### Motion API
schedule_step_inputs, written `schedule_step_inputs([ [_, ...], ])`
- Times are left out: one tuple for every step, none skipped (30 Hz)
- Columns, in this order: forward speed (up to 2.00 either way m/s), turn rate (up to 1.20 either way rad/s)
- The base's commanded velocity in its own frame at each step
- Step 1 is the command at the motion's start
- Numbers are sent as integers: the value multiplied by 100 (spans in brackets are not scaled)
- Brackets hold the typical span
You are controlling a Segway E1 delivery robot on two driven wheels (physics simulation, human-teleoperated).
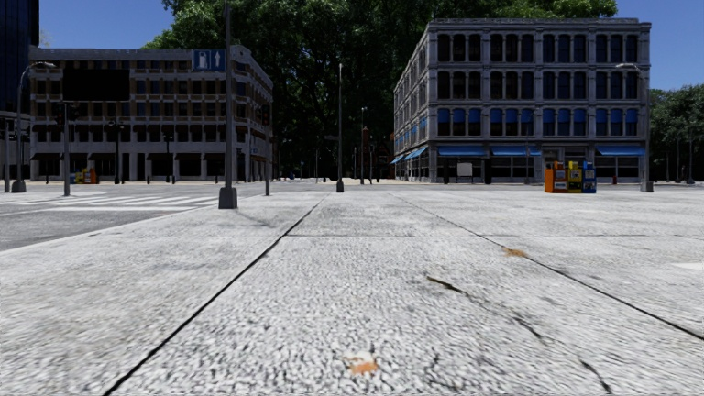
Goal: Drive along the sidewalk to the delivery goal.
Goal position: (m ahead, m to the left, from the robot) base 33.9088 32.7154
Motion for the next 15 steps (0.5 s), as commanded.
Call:
schedule_step_inputs([
  [200, 0],
  [200, 0],
  [200, 0],
  [200, 0],
  [200, 0],
  [200, 0],
  [200, 0],
  [200, 0],
  [200, 0],
  [200, 0],
  [200, 0],
  [200, 0],
  [200, 0],
  [200, 0],
  [200, 0],
])
